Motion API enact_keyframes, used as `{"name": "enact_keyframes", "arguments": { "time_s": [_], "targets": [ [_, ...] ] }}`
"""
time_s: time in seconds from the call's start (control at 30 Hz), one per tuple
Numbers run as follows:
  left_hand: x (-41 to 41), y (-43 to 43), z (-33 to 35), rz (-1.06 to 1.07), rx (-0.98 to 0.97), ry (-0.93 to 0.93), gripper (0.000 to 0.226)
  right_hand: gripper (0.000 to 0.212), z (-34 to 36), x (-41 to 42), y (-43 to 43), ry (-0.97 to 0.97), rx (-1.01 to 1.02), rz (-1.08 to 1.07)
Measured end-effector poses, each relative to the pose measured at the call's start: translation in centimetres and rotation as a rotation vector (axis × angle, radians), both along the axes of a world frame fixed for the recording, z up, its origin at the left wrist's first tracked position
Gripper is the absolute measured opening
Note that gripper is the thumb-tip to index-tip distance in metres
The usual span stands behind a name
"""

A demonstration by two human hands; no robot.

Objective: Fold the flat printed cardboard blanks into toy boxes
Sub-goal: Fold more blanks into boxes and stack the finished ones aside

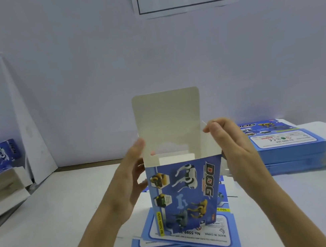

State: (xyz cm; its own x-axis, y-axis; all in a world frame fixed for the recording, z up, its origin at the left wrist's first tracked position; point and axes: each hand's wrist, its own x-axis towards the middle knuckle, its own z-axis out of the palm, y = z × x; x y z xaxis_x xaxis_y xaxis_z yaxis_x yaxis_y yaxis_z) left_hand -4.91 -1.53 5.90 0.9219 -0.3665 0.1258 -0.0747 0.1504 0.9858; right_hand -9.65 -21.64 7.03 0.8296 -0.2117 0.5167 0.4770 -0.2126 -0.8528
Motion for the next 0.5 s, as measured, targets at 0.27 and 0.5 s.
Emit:
{"name": "enact_keyframes", "arguments": {
  "time_s": [0.27,0.5],
  "targets": [
    [0.07,-0.02,-0.13,0.016,-0.035,0.042,0.057,0.032,0.34,0.29,-0.43,0.118,0.176,0.034],
    [0.28,-0.13,-0.33,-0.022,-0.040,0.048,0.056,0.044,-0.52,0.69,-0.85,0.317,0.380,0.109]
  ]
}}
